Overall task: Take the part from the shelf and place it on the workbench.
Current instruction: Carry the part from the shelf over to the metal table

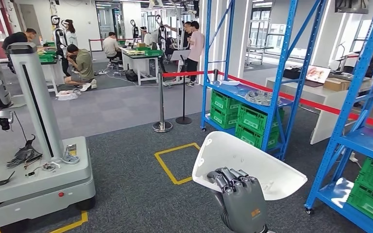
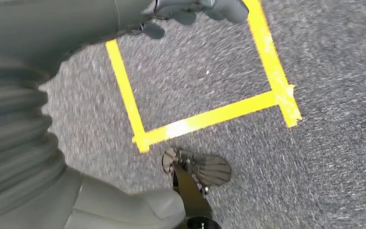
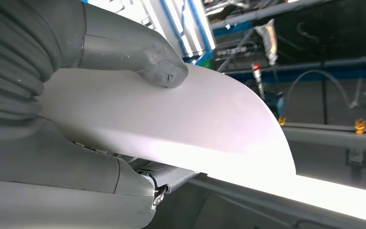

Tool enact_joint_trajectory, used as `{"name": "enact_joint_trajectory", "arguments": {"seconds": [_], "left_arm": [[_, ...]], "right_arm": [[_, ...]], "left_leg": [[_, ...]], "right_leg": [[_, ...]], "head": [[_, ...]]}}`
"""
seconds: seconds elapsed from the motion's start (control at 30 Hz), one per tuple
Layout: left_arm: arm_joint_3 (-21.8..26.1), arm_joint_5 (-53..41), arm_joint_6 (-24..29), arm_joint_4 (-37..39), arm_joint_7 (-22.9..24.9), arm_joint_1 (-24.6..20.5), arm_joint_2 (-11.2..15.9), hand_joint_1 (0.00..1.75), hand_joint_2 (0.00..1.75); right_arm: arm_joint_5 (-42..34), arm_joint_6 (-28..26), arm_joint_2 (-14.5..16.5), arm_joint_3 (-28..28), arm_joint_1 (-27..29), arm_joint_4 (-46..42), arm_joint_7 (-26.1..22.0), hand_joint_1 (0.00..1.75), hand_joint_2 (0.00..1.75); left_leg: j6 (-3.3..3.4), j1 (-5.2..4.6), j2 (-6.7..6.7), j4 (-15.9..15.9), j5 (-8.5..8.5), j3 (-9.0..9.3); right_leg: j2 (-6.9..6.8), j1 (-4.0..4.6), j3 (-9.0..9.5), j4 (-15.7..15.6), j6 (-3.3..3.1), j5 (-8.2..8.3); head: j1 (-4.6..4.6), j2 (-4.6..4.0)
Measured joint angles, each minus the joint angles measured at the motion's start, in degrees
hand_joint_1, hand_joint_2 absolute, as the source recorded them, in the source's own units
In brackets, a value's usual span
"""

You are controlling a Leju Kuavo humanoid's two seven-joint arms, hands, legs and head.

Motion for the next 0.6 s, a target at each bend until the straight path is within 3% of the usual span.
{"name": "enact_joint_trajectory", "arguments": {"seconds": [0.07, 0.13, 0.2, 0.27, 0.33, 0.4, 0.47, 0.5, 0.53, 0.6], "left_arm": [[0.0, -0.01, 0.0, 0.0, 0.0, 0.07, -0.02, 0.0, 1.75], [0.0, -0.02, 0.0, 0.01, -0.01, 0.02, -0.11, 0.0, 1.75], [0.0, -0.02, 0.0, 0.02, -0.01, 0.06, -0.18, 0.0, 1.75], [0.0, -0.02, 0.0, 0.03, -0.01, 0.24, -0.15, 0.0, 1.75], [0.0, -0.02, 0.0, 0.03, -0.01, 0.25, -0.12, 0.0, 1.75], [0.0, -0.03, 0.0, 0.03, 0.03, 0.08, -0.1, 0.0, 1.75], [0.0, -0.07, 0.0, 0.04, 0.1, 0.05, -0.1, 0.0, 1.75], [0.0, -0.11, 0.0, 0.04, 0.15, 0.09, -0.09, 0.0, 1.75], [0.0, -0.15, 0.0, 0.04, 0.2, 0.14, -0.06, 0.0, 1.75], [0.0, -0.23, 0.0, 0.03, 0.28, 0.16, -0.03, 0.0, 1.75]], "right_arm": [[0.01, -0.01, -0.01, 0.0, 0.04, -0.02, 0.0, 1.75, 1.75], [0.01, -0.02, -0.03, 0.01, -0.01, -0.06, -0.01, 1.75, 1.75], [0.01, -0.02, -0.06, 0.02, -0.03, -0.11, 0.01, 1.75, 1.75], [0.0, -0.02, -0.02, 0.02, -0.15, -0.19, 0.02, 1.75, 1.75], [0.01, -0.05, 0.06, 0.02, -0.28, -0.27, 0.01, 1.75, 1.75], [0.07, -0.03, 0.07, 0.02, -0.25, -0.29, -0.01, 1.75, 1.75], [0.13, 0.02, 0.07, 0.03, -0.19, -0.28, -0.05, 1.75, 1.75], [0.15, 0.02, 0.07, 0.04, -0.19, -0.28, -0.07, 1.75, 1.75], [0.16, 0.02, 0.07, 0.04, -0.22, -0.28, -0.07, 1.75, 1.75], [0.16, 0.02, 0.07, 0.04, -0.36, -0.28, -0.08, 1.75, 1.75]], "left_leg": [[-0.07, 0.03, -1.56, 0.14, 0.0, 0.02], [-0.5, 0.01, -2.88, 0.3, -0.01, -0.15], [-1.25, 0.12, -3.9, 0.23, 0.07, -0.46], [-2.0, 0.21, -4.29, 0.1, 0.13, -0.81], [-2.54, 0.02, -1.96, 2.15, -1.3, -1.93], [-2.94, -0.02, 0.96, 8.36, -4.75, -4.92], [-3.35, 0.14, 1.75, 14.64, -7.1, -8.14], [-3.52, 0.24, 1.91, 15.31, -6.74, -8.53], [-3.66, 0.34, 2.19, 13.78, -5.37, -7.81], [-3.76, 0.46, 4.03, 6.34, -1.63, -4.16]], "right_leg": [[1.01, -0.01, 2.64, -6.49, -0.48, 4.23], [3.15, 0.06, 5.87, -13.95, -0.95, 7.21], [3.84, 0.31, 6.72, -16.17, -1.28, 7.46], [2.68, 0.25, 7.08, -16.67, -1.85, 7.72], [1.42, -0.03, 7.69, -17.4, -2.56, 8.01], [0.1, -0.04, 7.95, -17.68, -3.01, 8.0], [-1.28, -0.01, 7.99, -17.66, -3.14, 7.81], [-1.93, -0.04, 8.04, -17.63, -3.08, 7.69], [-2.55, -0.09, 8.13, -17.57, -2.94, 7.55], [-3.62, -0.09, 8.36, -17.25, -2.42, 7.08]], "head": [[0.01, 0.0], [0.02, 0.0], [0.03, 0.0], [0.04, 0.0], [0.0, 0.0], [-0.05, 0.0], [-0.05, 0.0], [-0.05, 0.0], [-0.05, 0.0], [-0.05, 0.0]]}}
